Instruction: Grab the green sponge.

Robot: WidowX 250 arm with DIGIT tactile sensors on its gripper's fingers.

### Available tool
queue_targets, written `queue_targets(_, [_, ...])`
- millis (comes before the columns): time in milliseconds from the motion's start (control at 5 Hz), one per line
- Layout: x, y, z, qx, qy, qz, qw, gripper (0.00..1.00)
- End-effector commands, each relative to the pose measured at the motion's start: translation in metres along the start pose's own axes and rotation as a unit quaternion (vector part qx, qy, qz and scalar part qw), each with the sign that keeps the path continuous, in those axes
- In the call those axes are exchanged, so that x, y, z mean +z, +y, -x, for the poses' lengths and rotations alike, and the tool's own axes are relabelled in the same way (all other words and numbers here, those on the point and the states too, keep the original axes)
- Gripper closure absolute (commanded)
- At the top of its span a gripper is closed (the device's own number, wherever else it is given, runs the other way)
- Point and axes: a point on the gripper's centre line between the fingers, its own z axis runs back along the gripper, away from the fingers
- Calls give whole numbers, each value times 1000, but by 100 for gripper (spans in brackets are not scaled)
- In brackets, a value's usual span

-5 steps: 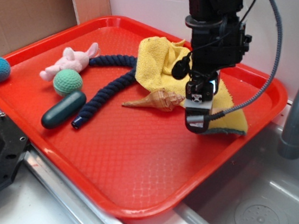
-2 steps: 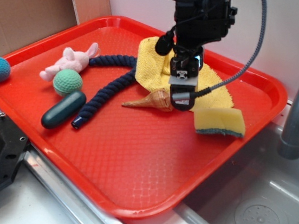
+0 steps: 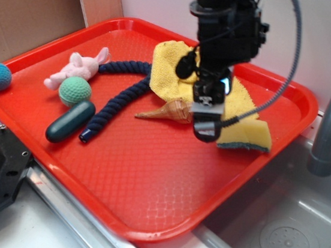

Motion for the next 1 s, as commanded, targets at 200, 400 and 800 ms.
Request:
queue_targets(200, [-4,7,-6,-12,-10,-16,1000,0])
queue_targets(400, [-14,15,-12,-14,0,-7,1000,0])
queue_targets(800, [-37,16,-33,-35,19,8,999,100])
